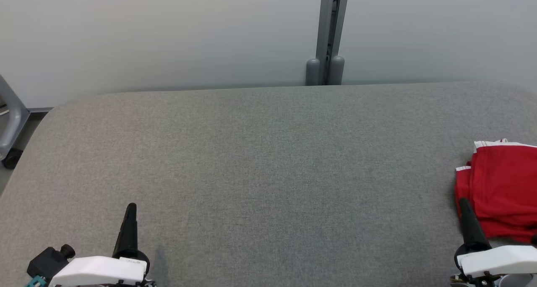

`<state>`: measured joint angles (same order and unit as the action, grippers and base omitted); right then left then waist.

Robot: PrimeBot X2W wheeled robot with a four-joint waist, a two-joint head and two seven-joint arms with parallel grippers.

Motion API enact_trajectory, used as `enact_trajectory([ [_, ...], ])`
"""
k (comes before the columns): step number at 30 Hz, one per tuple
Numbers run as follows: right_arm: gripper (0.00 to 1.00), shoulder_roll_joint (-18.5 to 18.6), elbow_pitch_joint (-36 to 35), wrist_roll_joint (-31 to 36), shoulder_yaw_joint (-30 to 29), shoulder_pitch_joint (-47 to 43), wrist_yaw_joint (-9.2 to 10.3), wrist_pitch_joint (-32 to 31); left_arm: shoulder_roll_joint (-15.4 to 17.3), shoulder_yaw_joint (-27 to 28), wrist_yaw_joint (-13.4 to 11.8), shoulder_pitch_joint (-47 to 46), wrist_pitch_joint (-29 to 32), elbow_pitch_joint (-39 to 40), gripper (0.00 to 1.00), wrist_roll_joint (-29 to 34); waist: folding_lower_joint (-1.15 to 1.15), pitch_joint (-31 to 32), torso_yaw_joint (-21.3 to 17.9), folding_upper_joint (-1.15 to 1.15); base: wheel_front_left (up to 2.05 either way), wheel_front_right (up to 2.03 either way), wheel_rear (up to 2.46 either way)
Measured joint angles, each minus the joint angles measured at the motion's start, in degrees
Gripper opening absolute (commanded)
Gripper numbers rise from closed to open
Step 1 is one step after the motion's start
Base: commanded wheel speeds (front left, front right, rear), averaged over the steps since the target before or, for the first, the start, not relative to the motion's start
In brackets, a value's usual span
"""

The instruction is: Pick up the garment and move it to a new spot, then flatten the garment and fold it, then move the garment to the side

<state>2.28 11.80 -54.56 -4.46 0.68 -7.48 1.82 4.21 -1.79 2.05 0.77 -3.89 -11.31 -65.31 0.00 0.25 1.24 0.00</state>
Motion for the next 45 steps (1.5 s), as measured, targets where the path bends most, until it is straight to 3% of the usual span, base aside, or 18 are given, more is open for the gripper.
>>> enact_trajectory([
  [45,0.0,0.23,1.65,-26.7,-1.44,3.72,0.0,-5.88,0.04,4.42,3.91,-4.6,6.26,-1.87,0.0,-20.37,0.0,-0.28,-0.81,0.0,0.0,0.0,0.0],
])
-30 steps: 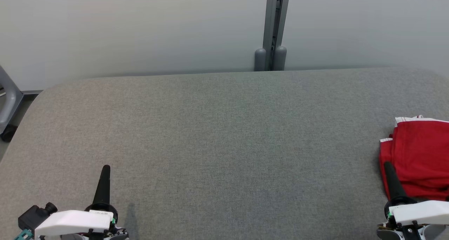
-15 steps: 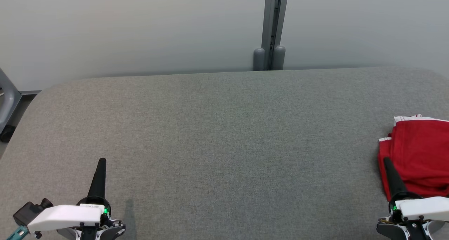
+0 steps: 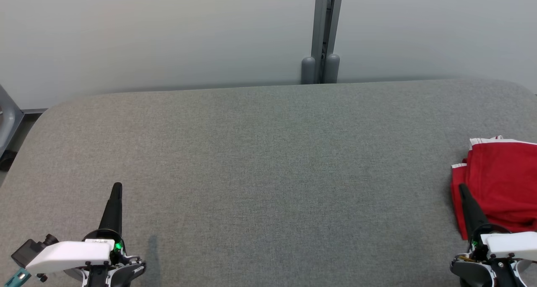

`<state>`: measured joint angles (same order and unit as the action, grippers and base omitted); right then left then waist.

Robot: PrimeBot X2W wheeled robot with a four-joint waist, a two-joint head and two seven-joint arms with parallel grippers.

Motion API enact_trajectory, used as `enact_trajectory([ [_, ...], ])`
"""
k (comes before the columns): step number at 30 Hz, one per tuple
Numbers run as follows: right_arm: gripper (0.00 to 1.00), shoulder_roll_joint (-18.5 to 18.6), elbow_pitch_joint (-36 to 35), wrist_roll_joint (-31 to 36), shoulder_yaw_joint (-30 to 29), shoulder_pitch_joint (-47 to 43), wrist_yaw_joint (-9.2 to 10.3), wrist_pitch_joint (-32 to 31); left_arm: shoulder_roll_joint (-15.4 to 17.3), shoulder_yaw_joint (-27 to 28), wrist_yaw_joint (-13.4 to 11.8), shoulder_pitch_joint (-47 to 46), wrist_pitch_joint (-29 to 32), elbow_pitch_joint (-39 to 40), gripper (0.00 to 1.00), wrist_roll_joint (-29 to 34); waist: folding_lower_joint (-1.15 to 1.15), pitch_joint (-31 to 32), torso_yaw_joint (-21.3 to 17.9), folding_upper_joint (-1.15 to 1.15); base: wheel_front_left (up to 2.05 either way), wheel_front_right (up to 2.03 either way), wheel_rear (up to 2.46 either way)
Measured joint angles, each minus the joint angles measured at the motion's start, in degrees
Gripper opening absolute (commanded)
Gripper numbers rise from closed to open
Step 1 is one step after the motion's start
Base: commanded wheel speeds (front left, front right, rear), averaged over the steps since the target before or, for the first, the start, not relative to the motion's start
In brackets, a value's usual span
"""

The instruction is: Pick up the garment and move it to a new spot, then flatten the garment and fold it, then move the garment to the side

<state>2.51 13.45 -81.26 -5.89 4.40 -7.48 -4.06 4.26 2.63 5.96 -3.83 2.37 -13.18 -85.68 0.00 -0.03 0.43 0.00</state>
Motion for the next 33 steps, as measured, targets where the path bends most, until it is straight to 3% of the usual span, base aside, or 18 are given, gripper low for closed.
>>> enact_trajectory([
  [23,0.0,0.1,0.53,-10.99,-0.63,1.6,0.0,-2.48,-0.1,2.0,1.52,-1.73,2.68,-0.81,0.0,-8.04,0.0,-0.15,-0.43,0.0,0.0,0.0,0.0],
  [33,0.0,0.1,0.55,-11.07,-0.64,1.62,0.0,-2.48,-0.23,2.2,1.52,-1.8,2.91,-0.82,0.0,-8.11,0.0,-0.15,-0.43,0.0,0.0,0.0,0.0],
])
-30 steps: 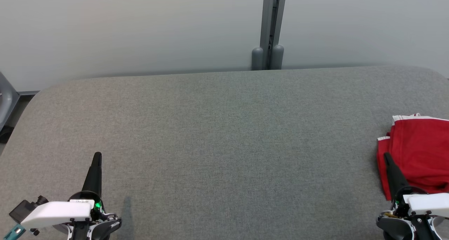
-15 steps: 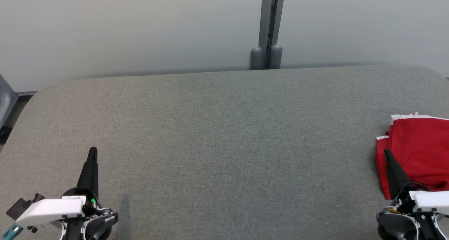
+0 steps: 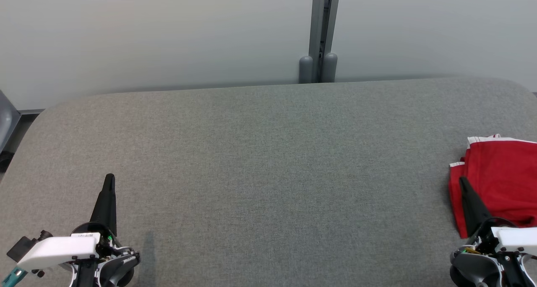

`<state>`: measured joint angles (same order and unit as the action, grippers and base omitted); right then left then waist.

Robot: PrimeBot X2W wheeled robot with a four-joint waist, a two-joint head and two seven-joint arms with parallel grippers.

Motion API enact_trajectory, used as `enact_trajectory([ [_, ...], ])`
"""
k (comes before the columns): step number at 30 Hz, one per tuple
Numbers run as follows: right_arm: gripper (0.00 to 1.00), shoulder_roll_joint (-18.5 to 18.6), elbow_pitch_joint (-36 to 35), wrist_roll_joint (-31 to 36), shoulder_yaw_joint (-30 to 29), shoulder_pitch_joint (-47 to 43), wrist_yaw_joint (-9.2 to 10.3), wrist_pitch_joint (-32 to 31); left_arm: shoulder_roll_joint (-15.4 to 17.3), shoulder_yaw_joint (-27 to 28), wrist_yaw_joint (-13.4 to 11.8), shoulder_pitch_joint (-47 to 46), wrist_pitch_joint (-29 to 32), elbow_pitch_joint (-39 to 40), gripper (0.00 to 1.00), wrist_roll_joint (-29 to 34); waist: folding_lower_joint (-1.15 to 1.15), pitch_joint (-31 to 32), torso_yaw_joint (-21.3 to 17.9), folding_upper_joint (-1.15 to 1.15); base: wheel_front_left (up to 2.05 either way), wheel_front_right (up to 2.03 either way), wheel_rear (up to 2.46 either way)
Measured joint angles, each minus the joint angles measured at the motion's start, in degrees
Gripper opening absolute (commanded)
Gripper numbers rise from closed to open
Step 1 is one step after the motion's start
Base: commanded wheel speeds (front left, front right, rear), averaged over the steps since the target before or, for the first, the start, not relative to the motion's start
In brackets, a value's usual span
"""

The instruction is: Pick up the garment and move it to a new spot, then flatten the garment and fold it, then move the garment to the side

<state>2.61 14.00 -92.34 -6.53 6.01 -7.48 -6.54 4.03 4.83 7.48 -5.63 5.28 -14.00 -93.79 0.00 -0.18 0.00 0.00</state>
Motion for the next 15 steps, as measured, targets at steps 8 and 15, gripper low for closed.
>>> enact_trajectory([
  [8,0.0,0.0,0.0,0.0,0.0,0.0,0.0,0.0,-0.13,0.14,0.0,0.0,0.09,0.0,0.0,0.09,0.0,0.0,0.0,0.0,0.0,0.0,0.0],
  [15,0.0,0.0,0.0,0.0,0.0,0.0,0.0,0.0,-0.21,0.26,0.0,0.0,0.24,0.0,0.0,0.16,0.0,0.0,0.0,0.0,0.0,0.0,0.0],
])
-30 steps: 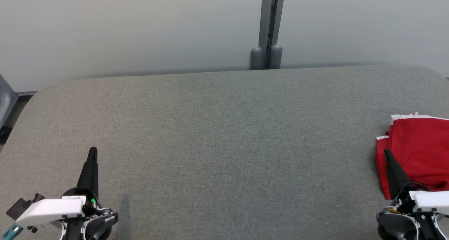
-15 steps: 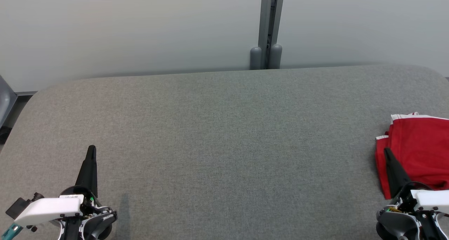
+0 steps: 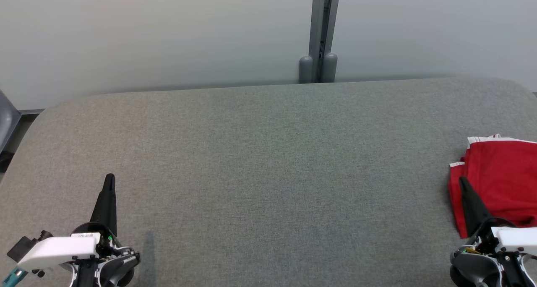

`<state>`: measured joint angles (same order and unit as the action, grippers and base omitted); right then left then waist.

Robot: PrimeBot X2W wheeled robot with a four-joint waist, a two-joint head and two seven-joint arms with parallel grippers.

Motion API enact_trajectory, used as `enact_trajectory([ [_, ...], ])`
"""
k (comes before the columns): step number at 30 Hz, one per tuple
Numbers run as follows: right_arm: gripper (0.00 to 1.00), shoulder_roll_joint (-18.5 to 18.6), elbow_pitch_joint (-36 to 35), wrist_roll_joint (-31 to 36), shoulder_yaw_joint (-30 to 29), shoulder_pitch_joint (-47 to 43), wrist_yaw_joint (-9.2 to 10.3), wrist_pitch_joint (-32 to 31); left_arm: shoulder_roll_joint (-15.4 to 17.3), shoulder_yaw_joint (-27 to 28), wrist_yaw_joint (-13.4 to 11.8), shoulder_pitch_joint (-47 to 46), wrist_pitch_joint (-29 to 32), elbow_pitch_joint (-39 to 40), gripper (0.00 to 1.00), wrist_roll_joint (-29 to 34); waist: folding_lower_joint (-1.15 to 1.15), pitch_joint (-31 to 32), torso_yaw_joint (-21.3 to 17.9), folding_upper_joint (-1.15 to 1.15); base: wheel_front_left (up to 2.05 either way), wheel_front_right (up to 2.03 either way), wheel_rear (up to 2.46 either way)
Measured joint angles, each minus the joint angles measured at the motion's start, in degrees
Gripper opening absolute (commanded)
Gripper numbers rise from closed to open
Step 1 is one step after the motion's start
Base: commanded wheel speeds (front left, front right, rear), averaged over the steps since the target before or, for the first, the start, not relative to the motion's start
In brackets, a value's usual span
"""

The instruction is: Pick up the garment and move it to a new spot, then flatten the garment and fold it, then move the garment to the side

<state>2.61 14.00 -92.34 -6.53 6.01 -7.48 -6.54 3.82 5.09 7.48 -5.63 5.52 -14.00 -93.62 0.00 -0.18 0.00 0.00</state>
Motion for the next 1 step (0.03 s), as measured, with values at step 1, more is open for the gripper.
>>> enact_trajectory([
  [1,0.0,0.0,0.0,0.0,0.0,0.0,0.0,0.0,-0.02,0.02,0.0,-0.01,0.0,-0.01,0.0,0.01,0.0,0.0,0.0,0.0,0.0,0.0,0.0],
])
